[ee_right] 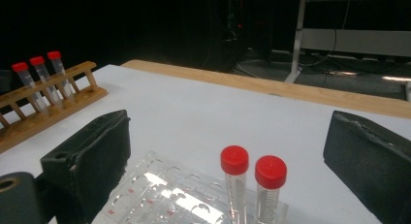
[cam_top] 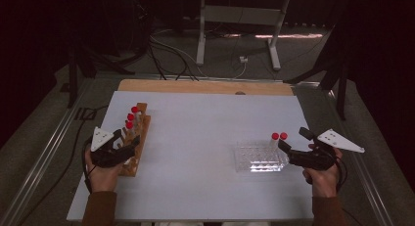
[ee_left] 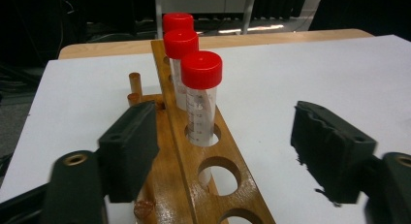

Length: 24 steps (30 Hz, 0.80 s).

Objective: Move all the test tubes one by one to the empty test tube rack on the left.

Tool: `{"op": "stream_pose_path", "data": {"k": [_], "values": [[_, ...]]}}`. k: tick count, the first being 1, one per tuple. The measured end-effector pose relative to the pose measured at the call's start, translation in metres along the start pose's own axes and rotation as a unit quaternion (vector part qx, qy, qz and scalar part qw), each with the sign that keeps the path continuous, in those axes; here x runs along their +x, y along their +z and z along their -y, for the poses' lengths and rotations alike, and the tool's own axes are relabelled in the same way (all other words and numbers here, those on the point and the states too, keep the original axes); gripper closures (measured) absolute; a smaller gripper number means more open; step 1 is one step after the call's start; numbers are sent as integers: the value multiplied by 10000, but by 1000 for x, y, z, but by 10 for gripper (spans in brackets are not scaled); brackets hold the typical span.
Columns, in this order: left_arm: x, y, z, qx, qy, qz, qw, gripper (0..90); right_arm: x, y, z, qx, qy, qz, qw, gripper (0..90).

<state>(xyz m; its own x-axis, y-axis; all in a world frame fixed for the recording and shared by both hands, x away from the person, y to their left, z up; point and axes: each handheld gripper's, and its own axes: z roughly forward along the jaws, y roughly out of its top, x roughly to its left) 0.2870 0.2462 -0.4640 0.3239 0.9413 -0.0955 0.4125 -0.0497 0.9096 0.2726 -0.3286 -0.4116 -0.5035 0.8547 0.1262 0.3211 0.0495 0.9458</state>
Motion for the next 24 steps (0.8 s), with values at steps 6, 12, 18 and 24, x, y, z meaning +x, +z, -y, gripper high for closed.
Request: {"op": "stream_pose_path", "data": {"k": [6, 12, 18, 24], "values": [[-4, -7, -3, -205, -187, 69, 9996, 145, -3, 2, 3, 70, -13, 129, 9999, 45], [-9, -17, -9, -392, -218, 148, 9989, 49, -3, 5, 5, 151, -148, 310, 9993, 70], [-14, -22, -14, -564, -208, 321, 9977, 7, -8, 7, 11, 220, -116, 314, 9992, 157], [-20, -20, -15, -575, -150, 418, 9974, 7, -13, 11, 19, 386, -205, 301, 9986, 346]]}}
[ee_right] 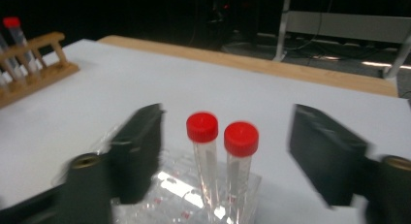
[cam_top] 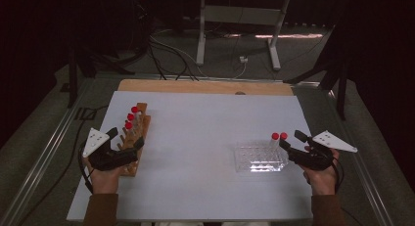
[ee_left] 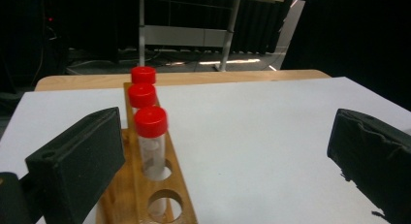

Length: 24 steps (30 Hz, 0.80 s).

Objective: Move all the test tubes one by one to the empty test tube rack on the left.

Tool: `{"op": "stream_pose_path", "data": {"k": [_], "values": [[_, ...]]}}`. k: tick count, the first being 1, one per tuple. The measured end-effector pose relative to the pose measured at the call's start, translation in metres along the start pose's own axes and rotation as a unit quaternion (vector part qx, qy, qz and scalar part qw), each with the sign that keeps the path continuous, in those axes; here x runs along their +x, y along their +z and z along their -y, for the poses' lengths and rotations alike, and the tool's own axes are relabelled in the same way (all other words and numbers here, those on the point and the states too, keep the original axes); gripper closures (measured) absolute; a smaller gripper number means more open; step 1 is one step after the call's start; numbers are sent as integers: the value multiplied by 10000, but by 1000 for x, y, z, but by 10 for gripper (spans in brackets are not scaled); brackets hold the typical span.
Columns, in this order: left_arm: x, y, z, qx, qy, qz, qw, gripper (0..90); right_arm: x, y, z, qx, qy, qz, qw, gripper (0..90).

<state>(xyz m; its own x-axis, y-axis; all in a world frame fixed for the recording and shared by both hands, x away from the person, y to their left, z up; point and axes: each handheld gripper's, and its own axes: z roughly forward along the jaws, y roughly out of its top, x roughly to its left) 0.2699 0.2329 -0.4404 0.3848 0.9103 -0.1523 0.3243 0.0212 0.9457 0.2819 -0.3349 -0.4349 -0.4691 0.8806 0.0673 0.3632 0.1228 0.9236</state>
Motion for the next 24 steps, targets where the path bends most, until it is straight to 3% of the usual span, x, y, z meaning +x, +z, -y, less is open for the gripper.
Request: {"op": "stream_pose_path", "data": {"k": [13, 24], "values": [[-5, 3, 1, 13, 20, 95, 10000, 7, -11, 16, 17, 287, 55, 128, 9995, 627], [-6, 3, 1, 42, 33, 116, 9999, 7, -11, 30, 24, 463, 33, 106, 9989, 697]]}}
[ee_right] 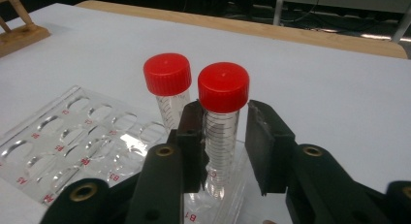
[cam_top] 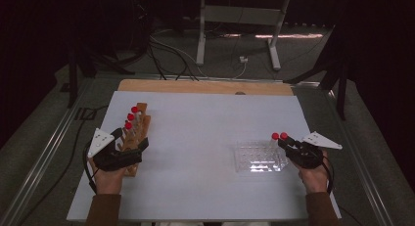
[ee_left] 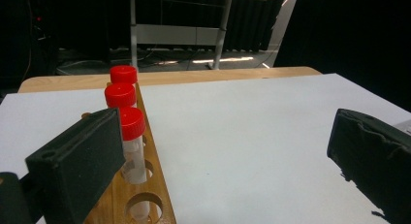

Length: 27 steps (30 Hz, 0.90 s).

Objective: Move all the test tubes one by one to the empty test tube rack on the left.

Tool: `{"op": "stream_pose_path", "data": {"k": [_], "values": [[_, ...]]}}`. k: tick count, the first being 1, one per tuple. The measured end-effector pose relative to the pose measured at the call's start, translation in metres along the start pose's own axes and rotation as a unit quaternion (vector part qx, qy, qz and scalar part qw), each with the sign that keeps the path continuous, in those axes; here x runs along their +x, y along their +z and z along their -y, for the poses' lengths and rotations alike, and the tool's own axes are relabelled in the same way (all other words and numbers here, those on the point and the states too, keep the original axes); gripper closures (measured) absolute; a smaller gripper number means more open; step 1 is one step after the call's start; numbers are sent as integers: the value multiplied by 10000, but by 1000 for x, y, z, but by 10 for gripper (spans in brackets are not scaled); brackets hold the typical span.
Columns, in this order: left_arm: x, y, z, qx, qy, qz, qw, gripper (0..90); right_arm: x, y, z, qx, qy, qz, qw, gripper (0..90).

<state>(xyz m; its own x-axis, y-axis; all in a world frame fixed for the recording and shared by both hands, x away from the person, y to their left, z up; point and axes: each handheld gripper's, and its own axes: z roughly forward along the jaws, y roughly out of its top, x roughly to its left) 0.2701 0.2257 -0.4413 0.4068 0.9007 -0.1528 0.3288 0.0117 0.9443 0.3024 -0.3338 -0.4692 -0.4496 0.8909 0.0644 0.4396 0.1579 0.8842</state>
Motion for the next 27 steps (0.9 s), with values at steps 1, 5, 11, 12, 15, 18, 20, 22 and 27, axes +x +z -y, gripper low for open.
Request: {"op": "stream_pose_path", "data": {"k": [1, 5, 11, 12, 15, 18, 20, 22, 27], "values": [[0, 0, 0, 6, 4, 6, 10000, 7, 0, 1, 0, 12, 17, -9, 10000, 710], [0, 0, 0, 3, 5, 0, 10000, 7, 2, 1, 0, 1, -54, -8, 10000, 737], [1, -1, 0, -9, -5, -10, 10000, 7, 1, -1, -1, -58, -71, -7, 10000, 743], [1, -1, 0, -8, -4, -10, 10000, 7, 1, -2, -2, -80, -75, -5, 9999, 742], [0, -1, 0, 2, 8, -10, 10000, 7, 2, -4, -4, -146, -74, -5, 9999, 743], [0, 0, 1, 11, 24, -9, 10000, 7, 2, -7, -7, -205, -101, 3, 9997, 743], [0, 0, 1, 14, 16, 4, 10000, 7, 3, -9, -9, -251, -108, 22, 9996, 743], [0, 0, 1, 17, 26, 9, 10000, 7, 3, -12, -11, -294, -117, 33, 9995, 743], [-1, 0, 1, 31, 23, 20, 10000, 7, 5, -19, -17, -417, -136, 68, 9990, 743]]}}
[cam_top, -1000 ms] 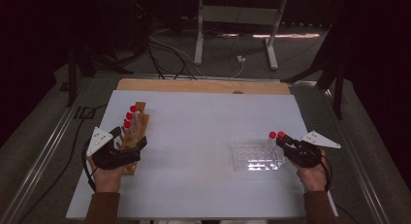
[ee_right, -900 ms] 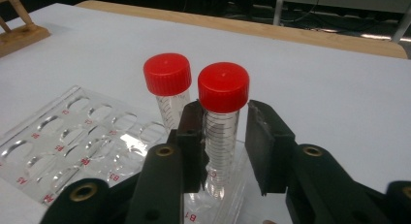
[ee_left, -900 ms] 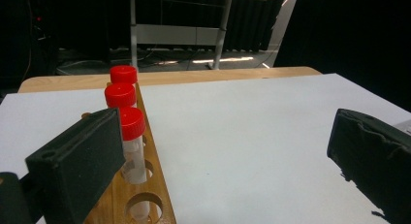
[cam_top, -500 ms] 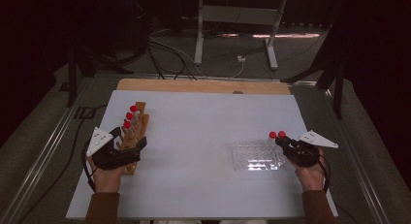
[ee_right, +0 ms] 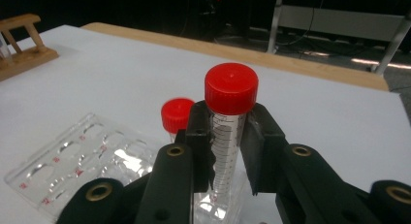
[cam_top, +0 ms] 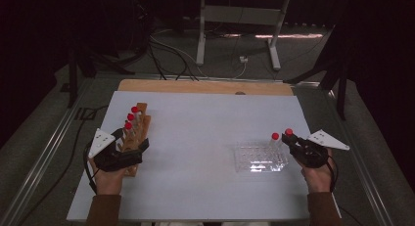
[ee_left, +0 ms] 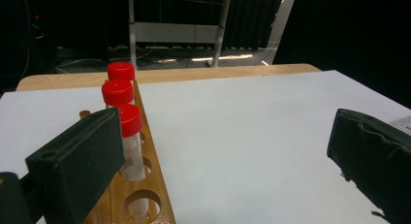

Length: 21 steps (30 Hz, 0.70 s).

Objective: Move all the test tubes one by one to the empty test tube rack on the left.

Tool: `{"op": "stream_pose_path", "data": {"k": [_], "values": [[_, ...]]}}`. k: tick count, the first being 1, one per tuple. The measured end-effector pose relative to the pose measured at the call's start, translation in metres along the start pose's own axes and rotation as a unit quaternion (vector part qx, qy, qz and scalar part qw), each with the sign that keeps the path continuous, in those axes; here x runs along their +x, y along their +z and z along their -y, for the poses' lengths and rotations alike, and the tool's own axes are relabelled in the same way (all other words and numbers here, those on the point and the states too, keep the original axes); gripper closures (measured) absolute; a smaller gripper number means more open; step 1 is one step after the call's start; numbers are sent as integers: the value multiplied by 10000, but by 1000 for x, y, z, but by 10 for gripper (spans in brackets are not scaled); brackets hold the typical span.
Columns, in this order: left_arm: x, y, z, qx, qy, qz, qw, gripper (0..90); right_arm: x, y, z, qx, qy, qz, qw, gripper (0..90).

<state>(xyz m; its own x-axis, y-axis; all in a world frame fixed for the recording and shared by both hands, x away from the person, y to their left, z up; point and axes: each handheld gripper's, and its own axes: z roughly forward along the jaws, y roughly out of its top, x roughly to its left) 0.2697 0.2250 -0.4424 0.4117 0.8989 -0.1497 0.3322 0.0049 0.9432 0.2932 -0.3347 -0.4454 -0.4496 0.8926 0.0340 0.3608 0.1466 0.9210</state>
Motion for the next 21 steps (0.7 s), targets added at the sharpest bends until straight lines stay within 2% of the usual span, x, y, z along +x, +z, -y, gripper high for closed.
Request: {"op": "stream_pose_path", "data": {"k": [11, 21], "values": [[-1, 0, 0, -6, 0, 18, 10000, 7, 3, -12, -12, -202, -76, 32, 9998, 743], [-3, -1, -2, -38, 14, 36, 10000, 7, 6, -24, -21, -326, -161, -94, 9993, 743]]}}
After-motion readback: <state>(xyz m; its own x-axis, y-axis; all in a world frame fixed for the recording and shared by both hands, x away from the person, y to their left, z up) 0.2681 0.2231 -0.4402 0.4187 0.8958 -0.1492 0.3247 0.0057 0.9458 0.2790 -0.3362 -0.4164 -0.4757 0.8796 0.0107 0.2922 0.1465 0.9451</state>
